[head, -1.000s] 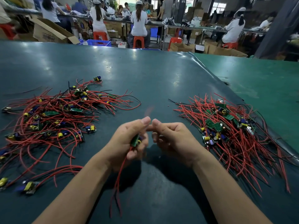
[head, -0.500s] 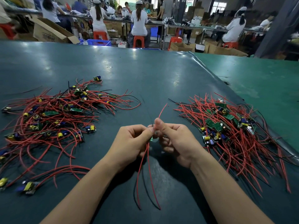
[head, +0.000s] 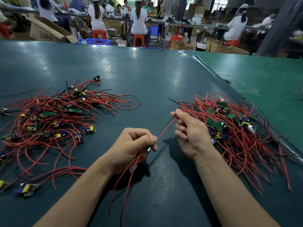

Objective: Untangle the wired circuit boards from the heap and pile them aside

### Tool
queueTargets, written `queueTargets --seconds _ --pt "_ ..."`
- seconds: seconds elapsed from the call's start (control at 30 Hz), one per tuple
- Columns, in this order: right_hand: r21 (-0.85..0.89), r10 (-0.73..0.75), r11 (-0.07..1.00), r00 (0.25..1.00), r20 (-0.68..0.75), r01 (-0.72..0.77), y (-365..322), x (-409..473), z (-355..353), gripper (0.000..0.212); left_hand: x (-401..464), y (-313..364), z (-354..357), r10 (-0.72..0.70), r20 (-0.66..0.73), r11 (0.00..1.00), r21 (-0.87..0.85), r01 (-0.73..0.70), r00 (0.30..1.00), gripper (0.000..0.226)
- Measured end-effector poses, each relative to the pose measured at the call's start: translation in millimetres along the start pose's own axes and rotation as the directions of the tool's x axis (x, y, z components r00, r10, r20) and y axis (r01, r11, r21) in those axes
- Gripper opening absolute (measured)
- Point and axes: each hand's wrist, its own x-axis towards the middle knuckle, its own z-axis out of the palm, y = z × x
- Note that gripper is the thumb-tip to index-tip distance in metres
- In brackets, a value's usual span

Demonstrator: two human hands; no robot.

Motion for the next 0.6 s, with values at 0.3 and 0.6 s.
queueTargets --seconds 0.3,0.6 --pt "0.035 -0.258 0.962 0.941 -0.220 0.272 -3.0 7.6 -5.3 0.030 -1.2 2.4 -1.9 -0.060 0.033 0.991 -0.122 0.063 0.998 0.020" --pt "-0.580 0.213 0.812 0.896 0.391 0.060 13.7 -18.2 6.1 0.038 5.7 -4.0 -1.5 0.072 -0.277 0.988 -0.109 -0.106 0.958 0.018"
